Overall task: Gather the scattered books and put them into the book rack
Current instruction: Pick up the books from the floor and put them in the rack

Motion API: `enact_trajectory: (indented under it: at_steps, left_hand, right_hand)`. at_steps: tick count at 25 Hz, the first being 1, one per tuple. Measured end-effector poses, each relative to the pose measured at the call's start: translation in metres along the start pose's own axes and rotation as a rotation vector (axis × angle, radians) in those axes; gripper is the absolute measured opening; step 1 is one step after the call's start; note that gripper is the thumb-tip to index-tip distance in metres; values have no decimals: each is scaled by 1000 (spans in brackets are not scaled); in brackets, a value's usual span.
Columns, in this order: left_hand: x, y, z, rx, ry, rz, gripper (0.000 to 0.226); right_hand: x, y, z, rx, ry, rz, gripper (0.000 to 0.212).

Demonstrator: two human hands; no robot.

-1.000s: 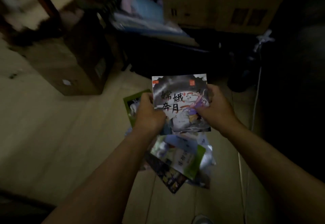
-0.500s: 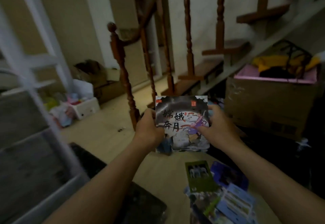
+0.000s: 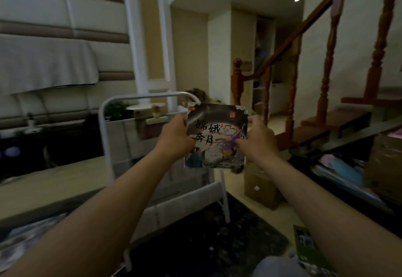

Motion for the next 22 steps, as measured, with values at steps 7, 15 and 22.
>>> enact_trajectory:
  at_steps: [7,15,22]
  left_hand:
    - [-100,-78,-47,73,-170,337,41]
    - [-142,-72,-53,-84,-44,902,42]
    - [-165,-57,-56,-145,77,1220,42]
  right_hand:
    - [-49,127,-48,-181,-66,54,25]
    - [-21,214,-64,-375,-2,117,15]
    - [-10,245,-78,-463,-18,35,16]
Point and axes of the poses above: each hand's wrist, its own z-axis towards the middle knuckle, its own y-axis out of the palm, x = y × z, the point moved 7 cm from there along z, towards the middle knuckle, and after that the axes turned 8 degrees about y, right-handed, at the moved point
